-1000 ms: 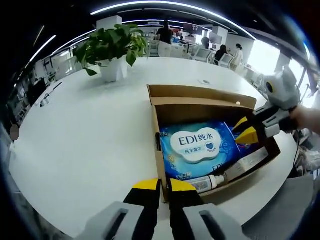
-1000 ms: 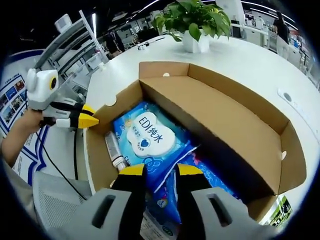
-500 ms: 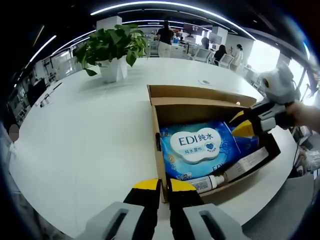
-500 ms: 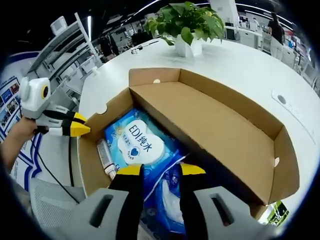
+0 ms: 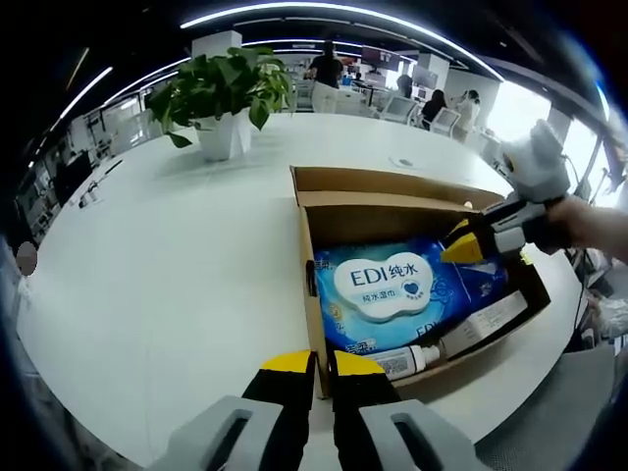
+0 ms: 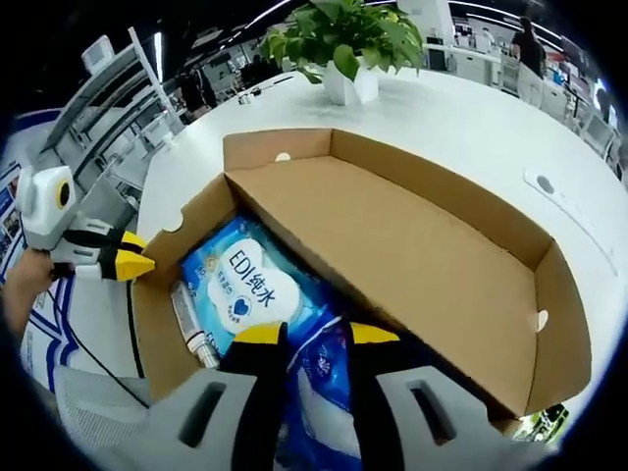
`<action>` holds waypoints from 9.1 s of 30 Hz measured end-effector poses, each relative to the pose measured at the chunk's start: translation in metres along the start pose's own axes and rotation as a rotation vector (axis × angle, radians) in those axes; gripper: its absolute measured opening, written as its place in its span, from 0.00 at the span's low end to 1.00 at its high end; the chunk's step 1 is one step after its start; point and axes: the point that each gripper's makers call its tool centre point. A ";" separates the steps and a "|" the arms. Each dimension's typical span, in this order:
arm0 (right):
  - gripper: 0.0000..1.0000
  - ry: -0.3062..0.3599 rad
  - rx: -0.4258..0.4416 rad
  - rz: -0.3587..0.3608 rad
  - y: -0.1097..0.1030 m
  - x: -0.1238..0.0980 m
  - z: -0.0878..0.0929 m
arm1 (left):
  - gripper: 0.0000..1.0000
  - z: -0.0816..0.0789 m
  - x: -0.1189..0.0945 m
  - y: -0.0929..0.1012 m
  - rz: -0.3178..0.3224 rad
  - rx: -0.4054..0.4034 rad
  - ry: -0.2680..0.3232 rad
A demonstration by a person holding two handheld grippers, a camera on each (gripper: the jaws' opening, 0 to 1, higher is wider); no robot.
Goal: Operate the shoe box by opening the lid, removing the specified soft item, and placing it in the target area until the item is outside and the box remains undamaged.
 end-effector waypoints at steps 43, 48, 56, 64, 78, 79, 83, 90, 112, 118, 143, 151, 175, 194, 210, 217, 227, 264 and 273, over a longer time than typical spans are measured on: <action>0.00 0.193 -0.054 0.106 0.005 -0.052 -0.020 | 0.16 -0.019 -0.008 0.009 0.001 0.107 0.025; 0.00 0.202 -0.036 0.115 0.011 -0.060 -0.016 | 0.19 -0.030 -0.011 0.018 0.007 0.152 0.049; 0.00 0.214 -0.014 0.129 0.016 -0.074 -0.008 | 0.19 -0.038 0.003 0.040 0.078 0.177 0.042; 0.00 0.221 0.019 0.153 0.030 -0.089 0.002 | 0.19 -0.034 0.028 0.074 0.224 0.159 -0.014; 0.00 0.227 0.030 0.175 0.037 -0.101 0.009 | 0.13 -0.010 0.054 0.115 0.392 0.136 -0.149; 0.00 0.227 0.029 0.175 0.037 -0.101 0.009 | 0.11 -0.011 0.054 0.113 0.392 0.122 -0.154; 0.00 0.230 0.028 0.177 0.037 -0.101 0.010 | 0.05 -0.012 0.055 0.112 0.393 0.047 -0.173; 0.00 0.235 0.031 0.179 0.036 -0.103 0.010 | 0.01 -0.012 0.052 0.116 0.394 0.030 -0.182; 0.00 0.311 0.105 0.179 0.036 -0.141 0.008 | 0.00 -0.040 0.013 0.133 0.429 0.046 -0.105; 0.00 0.338 0.133 0.187 0.039 -0.159 0.010 | 0.00 -0.049 0.003 0.145 0.448 0.052 -0.082; 0.00 0.401 0.253 0.236 0.074 -0.228 0.043 | 0.00 -0.068 -0.005 0.222 0.522 0.143 -0.065; 0.00 0.403 0.270 0.261 0.091 -0.246 0.052 | 0.00 -0.074 0.001 0.248 0.541 0.172 -0.064; 0.00 0.395 0.323 0.302 0.134 -0.270 0.078 | 0.00 -0.080 0.025 0.294 0.569 0.213 -0.072; 0.00 0.347 0.358 0.316 0.170 -0.260 0.100 | 0.00 -0.074 0.045 0.320 0.575 0.247 -0.123; 0.00 0.296 0.394 0.296 0.201 -0.221 0.116 | 0.00 -0.073 0.068 0.319 0.501 0.327 -0.188; 0.00 0.265 0.405 0.298 0.209 -0.208 0.125 | 0.00 -0.076 0.074 0.322 0.469 0.406 -0.204; 0.00 0.256 0.416 0.305 0.219 -0.197 0.131 | 0.00 -0.074 0.084 0.324 0.439 0.496 -0.225; 0.00 0.272 0.447 0.333 0.225 -0.191 0.132 | 0.10 -0.094 0.075 0.317 0.398 0.611 -0.119; 0.05 0.269 0.372 0.339 0.218 -0.195 0.128 | 0.18 -0.098 0.061 0.305 0.406 0.574 -0.085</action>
Point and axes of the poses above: the point that each gripper's makers call its tool centre point, and the gripper's own axes: x roughly forward along the fingers, y roughly to its right, z roughly out of its underside, and after that the axes turned 4 degrees about -z, right-handed
